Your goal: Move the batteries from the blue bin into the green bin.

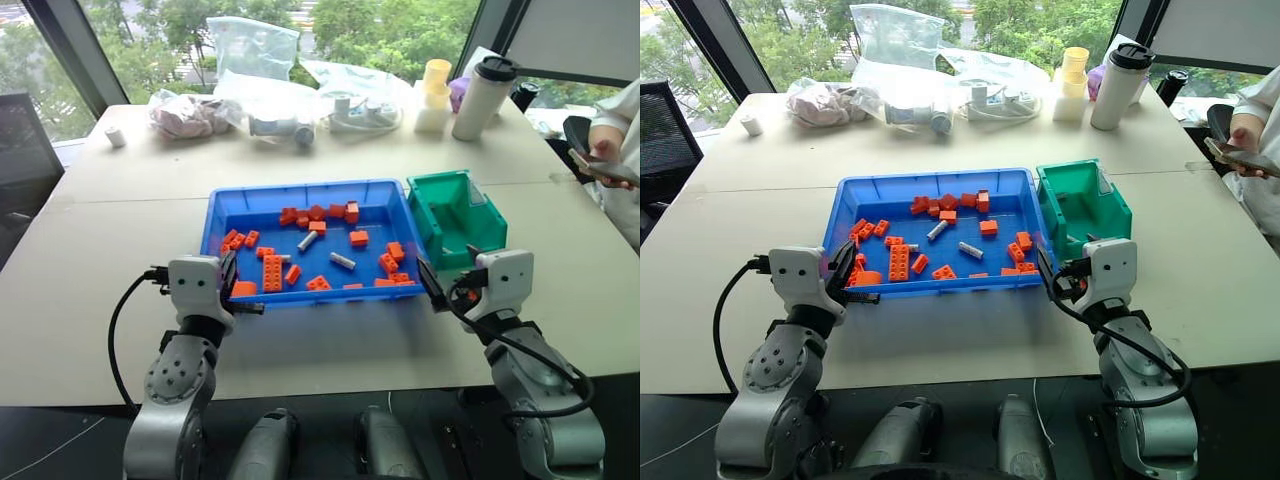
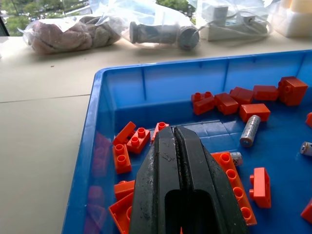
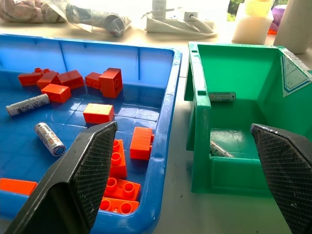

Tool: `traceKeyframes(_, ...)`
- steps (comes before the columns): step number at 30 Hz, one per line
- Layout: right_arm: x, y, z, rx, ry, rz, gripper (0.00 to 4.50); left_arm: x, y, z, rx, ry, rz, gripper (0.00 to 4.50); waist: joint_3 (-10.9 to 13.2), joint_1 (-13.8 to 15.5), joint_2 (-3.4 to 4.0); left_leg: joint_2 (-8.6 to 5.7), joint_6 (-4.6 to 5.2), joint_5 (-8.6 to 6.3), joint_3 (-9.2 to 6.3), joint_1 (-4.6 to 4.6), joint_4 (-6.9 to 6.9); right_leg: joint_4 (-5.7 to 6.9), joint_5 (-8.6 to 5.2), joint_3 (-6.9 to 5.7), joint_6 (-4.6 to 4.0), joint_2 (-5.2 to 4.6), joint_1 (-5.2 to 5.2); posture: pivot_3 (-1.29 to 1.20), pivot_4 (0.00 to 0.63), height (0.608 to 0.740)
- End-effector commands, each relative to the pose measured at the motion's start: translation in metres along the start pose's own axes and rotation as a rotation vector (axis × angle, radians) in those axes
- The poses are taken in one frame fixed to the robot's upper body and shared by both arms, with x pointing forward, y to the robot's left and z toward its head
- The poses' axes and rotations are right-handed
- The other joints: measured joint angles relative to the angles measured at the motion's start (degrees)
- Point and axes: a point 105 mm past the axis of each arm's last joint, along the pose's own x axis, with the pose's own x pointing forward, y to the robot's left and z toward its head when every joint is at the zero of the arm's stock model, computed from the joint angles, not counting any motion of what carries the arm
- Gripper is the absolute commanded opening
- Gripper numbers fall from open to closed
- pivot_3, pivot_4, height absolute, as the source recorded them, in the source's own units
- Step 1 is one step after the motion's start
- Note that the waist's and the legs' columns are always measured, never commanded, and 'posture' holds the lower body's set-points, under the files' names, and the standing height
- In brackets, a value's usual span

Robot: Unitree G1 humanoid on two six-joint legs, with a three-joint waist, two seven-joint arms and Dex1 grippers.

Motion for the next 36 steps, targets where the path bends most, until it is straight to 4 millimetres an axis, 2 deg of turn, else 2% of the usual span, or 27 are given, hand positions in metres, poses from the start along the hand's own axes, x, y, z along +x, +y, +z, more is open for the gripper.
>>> traceKeyframes(1, -0.002, -0.003, 0.013, -0.026, -0.060, -0.014, 4.46, -0.002, 0.003, 0.009, 0.008, -0.048, -0.005, 0.00, 0.0, 0.0, 0.00, 0.00, 0.00, 0.00, 0.00, 0.00, 0.00, 0.00, 0.00, 0.00, 0.00, 0.00, 0.00, 0.00, 0.150, 0.740)
traceKeyframes(3, -0.002, -0.003, 0.013, -0.029, -0.062, -0.013, 4.46, -0.003, 0.004, 0.009, 0.010, -0.048, -0.007, 0.00, 0.0, 0.0, 0.00, 0.00, 0.00, 0.00, 0.00, 0.00, 0.00, 0.00, 0.00, 0.00, 0.00, 0.00, 0.00, 0.00, 0.150, 0.740)
traceKeyframes(6, 0.004, -0.013, 0.026, -0.095, -0.115, -0.007, 4.46, 0.002, 0.011, 0.018, 0.032, -0.096, -0.007, 0.00, 0.0, 0.0, 0.00, 0.00, 0.00, 0.00, 0.01, 0.00, 0.01, -0.01, 0.00, 0.00, 0.00, 0.01, 0.00, 0.00, 0.150, 0.740)
traceKeyframes(10, 0.023, -0.036, 0.054, -0.198, -0.201, -0.006, 4.46, 0.014, 0.023, 0.033, 0.073, -0.150, -0.043, 0.00, 0.0, -0.1, 0.00, 0.01, 0.00, 0.01, 0.03, 0.01, 0.02, -0.01, 0.00, -0.03, 0.00, 0.04, 0.01, 0.00, 0.150, 0.740)
traceKeyframes(12, 0.038, -0.041, 0.066, -0.170, -0.197, 0.052, 4.46, 0.020, 0.021, 0.041, 0.061, -0.149, -0.148, 0.00, 0.0, -0.1, 0.00, 0.01, 0.00, 0.01, 0.03, 0.02, 0.00, 0.00, 0.00, -0.02, -0.01, 0.05, 0.00, 0.00, 0.150, 0.740)
traceKeyframes(14, 0.056, -0.040, 0.081, -0.146, -0.185, 0.156, 4.46, 0.027, 0.014, 0.052, 0.073, -0.140, -0.334, 0.00, 0.0, -0.2, 0.00, 0.01, 0.00, 0.01, 0.03, 0.02, 0.01, 0.02, 0.01, -0.02, -0.01, 0.06, 0.00, 0.00, 0.150, 0.740)
traceKeyframes(16, 0.073, -0.032, 0.091, -0.141, -0.146, 0.284, 4.46, 0.040, 0.021, 0.066, 0.115, -0.128, -0.441, 0.00, 0.1, -0.4, 0.03, 0.01, 0.00, 0.01, 0.03, 0.01, 0.02, 0.03, 0.02, -0.03, -0.02, 0.05, 0.00, 0.00, 0.150, 0.740)
traceKeyframes(17, 0.079, -0.020, 0.096, -0.151, -0.122, 0.372, 4.46, 0.043, 0.031, 0.070, 0.143, -0.092, -0.506, 0.00, 0.1, -0.5, 0.04, 0.02, -0.01, 0.03, 0.03, 0.01, 0.04, 0.05, 0.03, -0.05, -0.04, 0.09, -0.01, 0.00, 0.150, 0.740)
traceKeyframes(21, 0.097, 0.015, 0.099, -0.271, 0.002, 0.622, 4.46, 0.042, 0.065, 0.082, 0.298, 0.081, -0.730, 0.00, 0.2, -2.0, 0.02, 0.05, 0.02, 0.01, 0.00, 0.02, -0.13, 0.01, -0.02, -0.07, -0.09, 0.10, -0.07, 0.00, 0.150, 0.740)
traceKeyframes(25, 0.104, 0.041, 0.105, -0.322, 0.014, 0.776, 4.46, 0.042, 0.082, 0.096, 0.342, 0.129, -0.806, 0.00, 0.3, -2.5, 0.05, 0.05, 0.03, 0.00, 0.07, -0.11, -0.22, -0.12, -0.03, -0.07, -0.09, 0.03, -0.23, 0.00, 0.150, 0.740)
traceKeyframes(28, 0.107, 0.062, 0.099, -0.368, 0.071, 0.903, 4.46, 0.046, 0.082, 0.096, 0.371, 0.140, -0.835, 0.00, 0.3, -2.3, 0.05, 0.00, 0.03, 0.00, 0.04, -0.15, -0.14, -0.13, -0.01, -0.07, -0.06, -0.06, -0.22, 0.00, 0.150, 0.740)
traceKeyframes(32, 0.119, 0.093, 0.090, -0.432, 0.139, 0.985, 4.46, 0.046, 0.074, 0.093, 0.347, 0.136, -0.880, 0.00, 0.3, -2.2, 0.04, 0.01, 0.02, 0.00, 0.02, -0.15, -0.11, -0.02, 0.00, -0.05, -0.06, -0.09, -0.28, 0.00, 0.150, 0.740)
traceKeyframes(36, 0.127, 0.108, 0.077, -0.450, 0.220, 1.030, 4.46, 0.043, 0.067, 0.087, 0.347, 0.140, -0.905, 0.00, 0.3, -2.1, 0.05, 0.03, 0.00, 0.01, 0.01, -0.17, -0.14, 0.10, 0.00, -0.01, -0.07, -0.10, -0.41, 0.00, 0.150, 0.740)
